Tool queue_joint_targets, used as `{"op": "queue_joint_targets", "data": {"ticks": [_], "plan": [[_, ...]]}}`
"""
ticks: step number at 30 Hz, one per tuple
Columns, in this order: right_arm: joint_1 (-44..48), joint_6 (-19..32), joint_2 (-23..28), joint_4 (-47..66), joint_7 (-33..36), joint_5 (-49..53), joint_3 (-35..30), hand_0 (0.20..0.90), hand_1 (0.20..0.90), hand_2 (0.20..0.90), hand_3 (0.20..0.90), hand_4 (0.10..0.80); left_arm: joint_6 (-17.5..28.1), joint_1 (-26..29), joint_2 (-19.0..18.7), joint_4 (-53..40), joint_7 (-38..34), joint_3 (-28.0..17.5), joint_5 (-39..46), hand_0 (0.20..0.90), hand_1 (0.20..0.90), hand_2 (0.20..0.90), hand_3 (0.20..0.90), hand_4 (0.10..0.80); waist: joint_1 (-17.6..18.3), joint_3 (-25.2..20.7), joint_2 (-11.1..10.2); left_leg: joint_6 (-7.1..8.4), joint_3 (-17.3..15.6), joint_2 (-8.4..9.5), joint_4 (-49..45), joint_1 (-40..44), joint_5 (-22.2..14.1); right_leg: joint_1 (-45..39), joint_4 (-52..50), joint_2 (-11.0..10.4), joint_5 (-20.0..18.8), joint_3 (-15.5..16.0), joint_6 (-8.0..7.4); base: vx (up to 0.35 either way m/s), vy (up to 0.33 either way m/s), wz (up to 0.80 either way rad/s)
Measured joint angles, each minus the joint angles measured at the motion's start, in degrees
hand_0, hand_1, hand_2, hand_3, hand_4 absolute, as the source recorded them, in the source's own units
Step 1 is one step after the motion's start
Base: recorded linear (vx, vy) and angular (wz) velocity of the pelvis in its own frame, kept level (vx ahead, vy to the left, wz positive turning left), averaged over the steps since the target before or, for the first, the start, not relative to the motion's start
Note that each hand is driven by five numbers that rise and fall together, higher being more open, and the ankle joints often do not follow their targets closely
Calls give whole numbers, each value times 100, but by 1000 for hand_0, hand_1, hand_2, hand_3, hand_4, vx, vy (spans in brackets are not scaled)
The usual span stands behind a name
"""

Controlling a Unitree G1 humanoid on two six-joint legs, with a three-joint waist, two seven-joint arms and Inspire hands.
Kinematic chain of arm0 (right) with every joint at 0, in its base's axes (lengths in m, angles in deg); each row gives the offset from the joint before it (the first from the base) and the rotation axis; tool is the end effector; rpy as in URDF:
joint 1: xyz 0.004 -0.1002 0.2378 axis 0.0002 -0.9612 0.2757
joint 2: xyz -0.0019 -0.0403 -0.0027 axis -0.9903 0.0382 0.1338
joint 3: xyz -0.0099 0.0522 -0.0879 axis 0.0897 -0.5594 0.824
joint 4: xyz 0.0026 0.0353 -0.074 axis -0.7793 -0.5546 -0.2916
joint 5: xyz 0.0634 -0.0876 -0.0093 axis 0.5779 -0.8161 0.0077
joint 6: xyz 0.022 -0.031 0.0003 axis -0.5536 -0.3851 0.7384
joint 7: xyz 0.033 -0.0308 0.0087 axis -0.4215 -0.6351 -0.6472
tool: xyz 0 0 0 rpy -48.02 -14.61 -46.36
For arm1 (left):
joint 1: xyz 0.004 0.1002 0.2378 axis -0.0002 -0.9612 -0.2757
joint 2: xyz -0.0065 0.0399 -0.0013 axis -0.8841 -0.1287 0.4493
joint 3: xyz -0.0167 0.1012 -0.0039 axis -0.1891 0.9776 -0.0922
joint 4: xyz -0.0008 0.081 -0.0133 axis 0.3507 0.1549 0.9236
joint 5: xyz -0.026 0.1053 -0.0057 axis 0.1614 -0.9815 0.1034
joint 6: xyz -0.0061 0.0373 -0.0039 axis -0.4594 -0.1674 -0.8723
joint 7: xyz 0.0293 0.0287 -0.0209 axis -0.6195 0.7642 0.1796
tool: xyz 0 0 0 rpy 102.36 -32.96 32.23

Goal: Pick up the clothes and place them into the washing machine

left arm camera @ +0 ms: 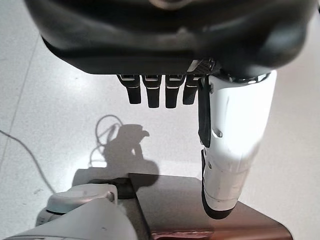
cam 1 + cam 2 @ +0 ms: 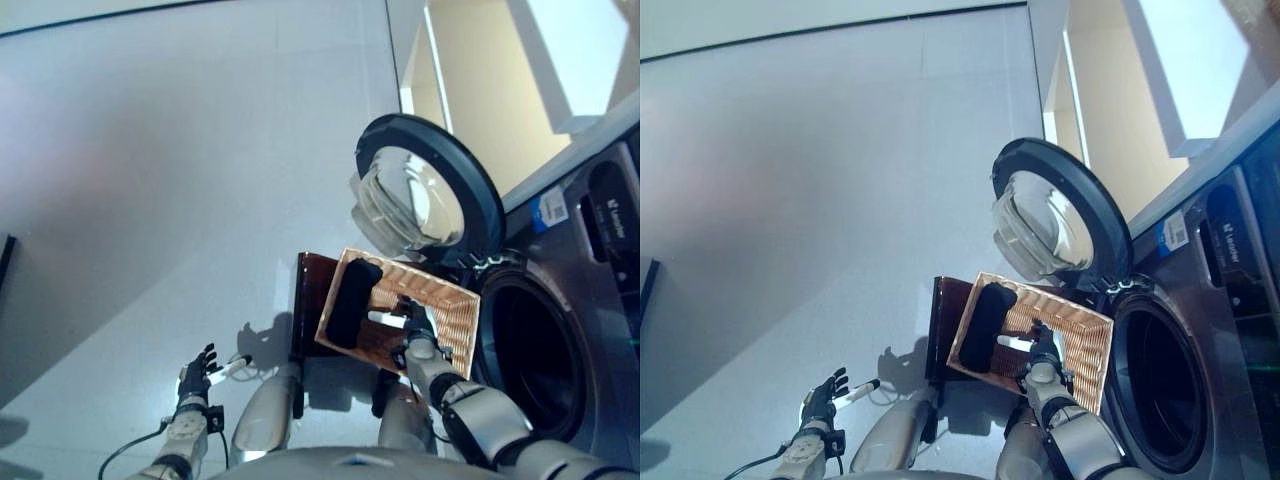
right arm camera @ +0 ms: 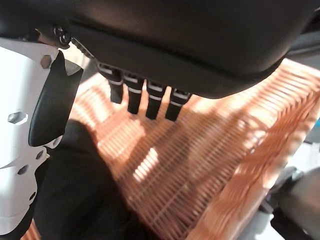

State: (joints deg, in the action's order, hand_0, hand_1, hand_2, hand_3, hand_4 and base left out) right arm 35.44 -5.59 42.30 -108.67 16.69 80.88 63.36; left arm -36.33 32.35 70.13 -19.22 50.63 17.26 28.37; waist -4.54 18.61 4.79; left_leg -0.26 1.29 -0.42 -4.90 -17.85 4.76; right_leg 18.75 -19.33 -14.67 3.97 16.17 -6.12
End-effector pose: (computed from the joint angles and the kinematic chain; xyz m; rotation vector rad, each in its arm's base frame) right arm 0.2262 -0.1695 -0.0679 -0.2956 0.6827 -0.2899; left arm 0.1201 0.2078 -0.1089 0.0887 0.7785 0.3115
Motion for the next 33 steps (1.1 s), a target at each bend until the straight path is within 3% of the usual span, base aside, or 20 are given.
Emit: {"op": "queue_joint_targets", "data": {"ticks": [7,15,33], "plan": [[404,39,-3,258,262,5,40,900,900,900,900,800,44,334,2,-140,-213,2,180,900,900,900,900,800,66,505,-47,-45,-102,35,-767,-509,-243,513,-663,-96,199,-192,77,-51,44,-4],[394,138,-17,492,415,218,52,900,900,900,900,800,46,460,11,-142,-229,7,184,900,900,900,900,800,205,641,-156,-33,-150,13,-1501,-1119,-534,1105,-1214,-140,326,-429,128,-40,26,-6],[704,182,-180,502,501,445,261,900,900,900,900,800,54,453,-5,-217,-341,-1,396,900,900,900,900,800,111,769,-99,-24,-109,15,-2006,-1847,-587,1796,-1688,-175,397,-490,206,-24,0,2]]}}
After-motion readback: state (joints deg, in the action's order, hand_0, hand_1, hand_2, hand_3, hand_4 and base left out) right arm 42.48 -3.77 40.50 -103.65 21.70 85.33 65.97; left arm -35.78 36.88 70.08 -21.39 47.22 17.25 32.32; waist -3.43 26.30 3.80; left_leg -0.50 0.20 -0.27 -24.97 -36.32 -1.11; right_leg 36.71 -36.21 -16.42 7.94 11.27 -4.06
